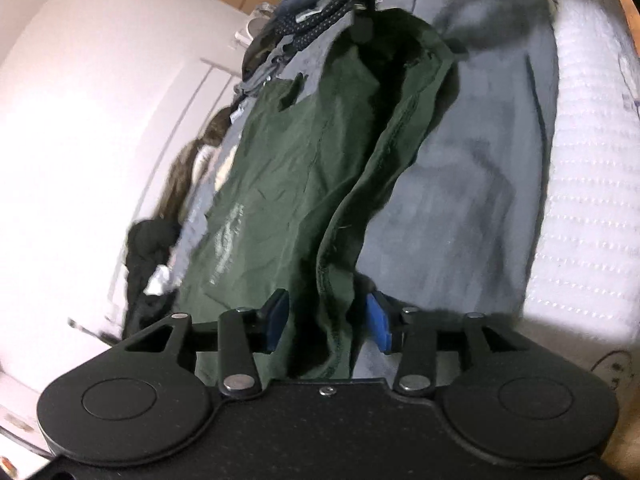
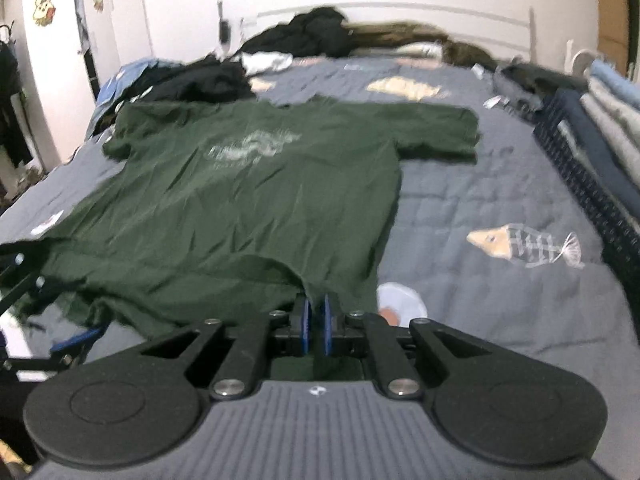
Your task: Fold clothes
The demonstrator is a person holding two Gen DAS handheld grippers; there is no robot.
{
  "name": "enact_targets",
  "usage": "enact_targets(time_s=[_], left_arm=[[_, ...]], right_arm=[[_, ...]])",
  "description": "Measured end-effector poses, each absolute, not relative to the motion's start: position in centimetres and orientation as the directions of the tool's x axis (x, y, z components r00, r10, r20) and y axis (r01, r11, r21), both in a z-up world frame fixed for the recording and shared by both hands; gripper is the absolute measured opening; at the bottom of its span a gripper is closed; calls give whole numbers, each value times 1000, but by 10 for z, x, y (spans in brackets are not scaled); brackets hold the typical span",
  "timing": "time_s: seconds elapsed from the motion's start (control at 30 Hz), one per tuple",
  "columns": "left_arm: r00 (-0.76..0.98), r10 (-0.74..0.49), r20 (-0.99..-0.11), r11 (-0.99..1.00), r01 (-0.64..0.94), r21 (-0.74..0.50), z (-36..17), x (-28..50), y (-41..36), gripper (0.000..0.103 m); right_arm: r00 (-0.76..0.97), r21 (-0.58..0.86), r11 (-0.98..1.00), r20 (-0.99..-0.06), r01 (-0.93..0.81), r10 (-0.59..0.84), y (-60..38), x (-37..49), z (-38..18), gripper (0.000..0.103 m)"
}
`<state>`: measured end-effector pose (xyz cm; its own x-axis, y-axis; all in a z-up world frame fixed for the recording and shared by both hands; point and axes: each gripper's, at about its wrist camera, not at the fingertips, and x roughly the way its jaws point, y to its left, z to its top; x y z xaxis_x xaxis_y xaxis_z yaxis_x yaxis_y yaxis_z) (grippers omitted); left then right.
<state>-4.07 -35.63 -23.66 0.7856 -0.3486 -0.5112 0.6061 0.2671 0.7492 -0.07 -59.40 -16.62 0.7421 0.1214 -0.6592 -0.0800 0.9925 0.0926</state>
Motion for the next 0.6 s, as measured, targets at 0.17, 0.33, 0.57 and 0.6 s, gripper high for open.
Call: enact_targets(time_s=[0.17, 0.33, 0.57, 0.6], left_arm=[[806, -361, -469, 213, 561, 800, -251, -39, -363, 19], [785, -379, -490, 271, 601, 752, -240, -37, -358, 6], [665, -418, -619, 428, 745, 511, -201, -24, -346, 0], [644, -425, -636, 444, 760, 473, -196, -22, -344, 0]], right_arm=[[697, 38, 993, -710, -108, 103, -588, -4, -175, 16], [696, -57, 992, -717, -113, 38, -583, -7, -186, 11], [839, -107, 994, -541, -2, -56, -594, -24, -156, 2], [850, -111, 994, -523, 14, -70, -598, -25, -153, 2]])
